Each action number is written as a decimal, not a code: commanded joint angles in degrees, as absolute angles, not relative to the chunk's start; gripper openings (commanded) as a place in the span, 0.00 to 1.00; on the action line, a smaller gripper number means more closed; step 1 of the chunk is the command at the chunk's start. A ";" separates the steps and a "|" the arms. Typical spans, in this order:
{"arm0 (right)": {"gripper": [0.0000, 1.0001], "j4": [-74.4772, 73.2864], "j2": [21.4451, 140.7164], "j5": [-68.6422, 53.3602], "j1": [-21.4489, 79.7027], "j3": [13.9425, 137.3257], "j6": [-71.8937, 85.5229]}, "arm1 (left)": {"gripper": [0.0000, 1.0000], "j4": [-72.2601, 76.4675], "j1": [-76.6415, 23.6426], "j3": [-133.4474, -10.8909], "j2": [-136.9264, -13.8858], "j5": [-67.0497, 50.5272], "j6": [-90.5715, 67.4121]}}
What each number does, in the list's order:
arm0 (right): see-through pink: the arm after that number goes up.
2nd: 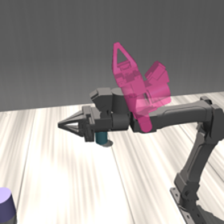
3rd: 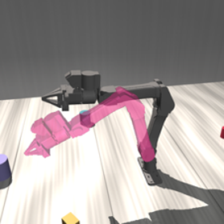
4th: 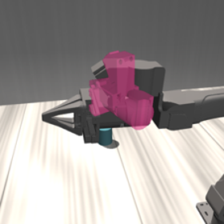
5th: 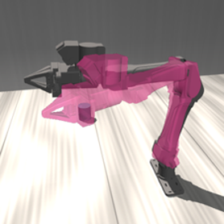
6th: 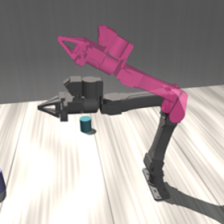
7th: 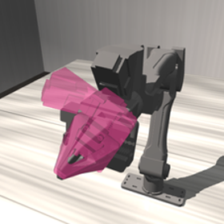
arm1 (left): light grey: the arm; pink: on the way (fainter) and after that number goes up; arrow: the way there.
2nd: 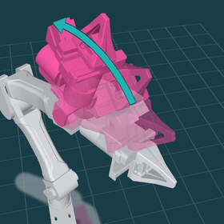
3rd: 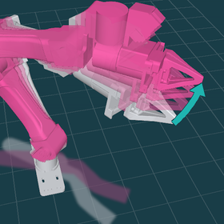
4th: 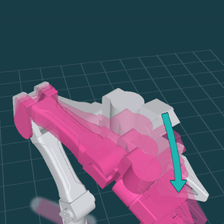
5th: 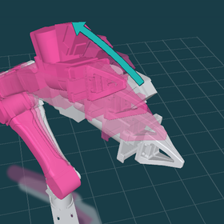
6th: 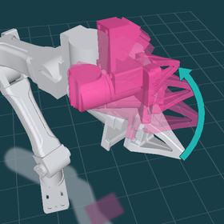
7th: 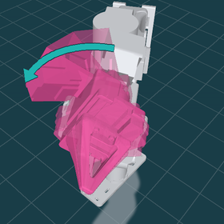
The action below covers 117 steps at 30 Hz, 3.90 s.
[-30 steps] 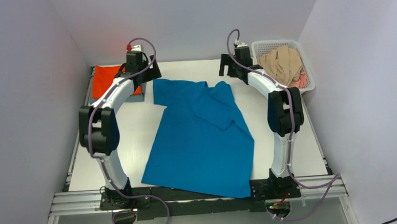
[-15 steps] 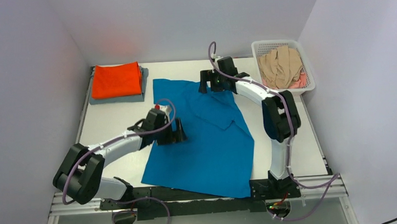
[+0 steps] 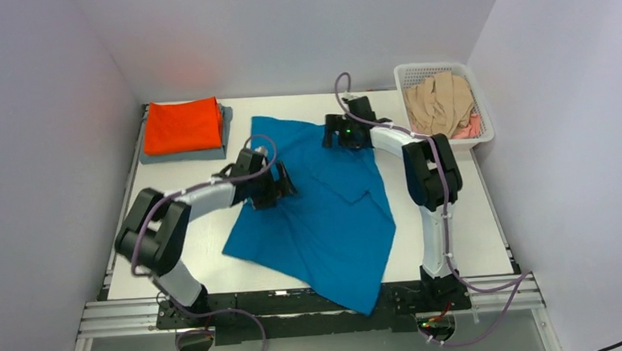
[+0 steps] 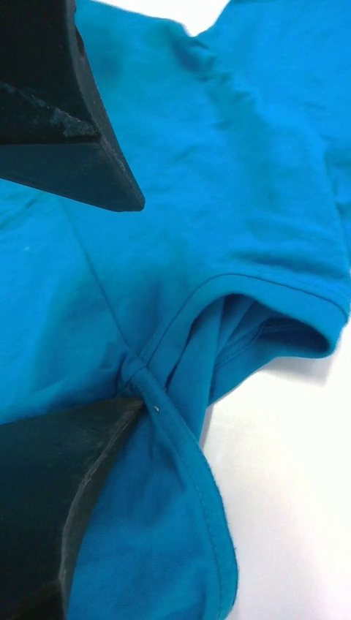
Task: Fold and stack the t-shirts
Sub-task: Flatten out the tshirt
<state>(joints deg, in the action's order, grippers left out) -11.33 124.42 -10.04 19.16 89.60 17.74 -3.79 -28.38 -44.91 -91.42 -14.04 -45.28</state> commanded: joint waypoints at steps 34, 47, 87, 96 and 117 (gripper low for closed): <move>0.97 -8.95 90.70 -22.40 24.20 59.69 16.23 | 0.99 -25.75 -18.44 -86.95 -104.55 0.70 -20.06; 0.77 -19.60 116.13 -19.45 26.65 82.35 11.73 | 0.99 -15.86 -14.65 -56.76 -95.01 -3.07 -28.47; 0.52 -17.41 107.25 -4.35 35.14 73.80 6.25 | 0.99 -17.66 -13.18 -56.25 -97.17 -0.18 -29.62; 0.42 -18.68 108.83 -4.71 35.91 75.81 4.73 | 0.99 -17.50 -13.18 -56.30 -97.47 -0.18 -29.53; 0.00 -19.95 109.44 3.67 36.68 75.68 6.08 | 0.99 -17.49 -13.10 -56.33 -97.26 -0.18 -29.18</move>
